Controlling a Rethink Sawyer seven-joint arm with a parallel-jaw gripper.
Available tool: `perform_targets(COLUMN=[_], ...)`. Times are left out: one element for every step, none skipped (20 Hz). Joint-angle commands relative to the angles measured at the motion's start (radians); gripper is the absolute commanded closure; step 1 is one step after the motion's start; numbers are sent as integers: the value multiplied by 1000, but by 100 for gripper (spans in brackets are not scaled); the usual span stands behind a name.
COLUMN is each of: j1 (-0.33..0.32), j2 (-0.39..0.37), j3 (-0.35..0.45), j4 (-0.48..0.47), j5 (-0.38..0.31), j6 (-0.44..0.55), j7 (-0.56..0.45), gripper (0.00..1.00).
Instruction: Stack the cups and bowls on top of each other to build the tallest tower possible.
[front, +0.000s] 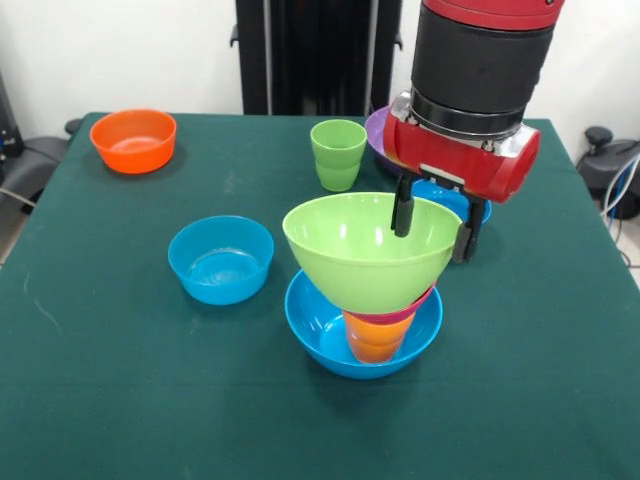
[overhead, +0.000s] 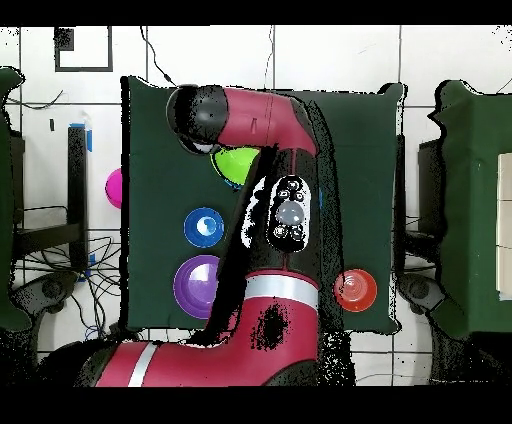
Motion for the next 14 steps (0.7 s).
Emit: perform_targets(j1=[20,21,23,24,27,29,31,31,31,29,27,23,20,16], j2=[29,30,34,35,31,20,8,-10,-29,-50,-71,-86,-97,-109], j3=[42,39,33,29,20,10,1,-9,-18,-25,-32,-34,-35,-36], j4=[127,127,114,112,109,108,107,109,110,114,118,122,126,129], j5=[16,18,21,23,23,19,15,12,8,6,3,5,5,5], j6=[-33,-29,-10,-2,10,30,49,75,100,124,148,166,182,199], j7=[151,154,163,168,174,169,165,153,141,125,110,97,87,76], gripper=[0,0,0,0,0,0,0,0,0,0,0,0,0,0])
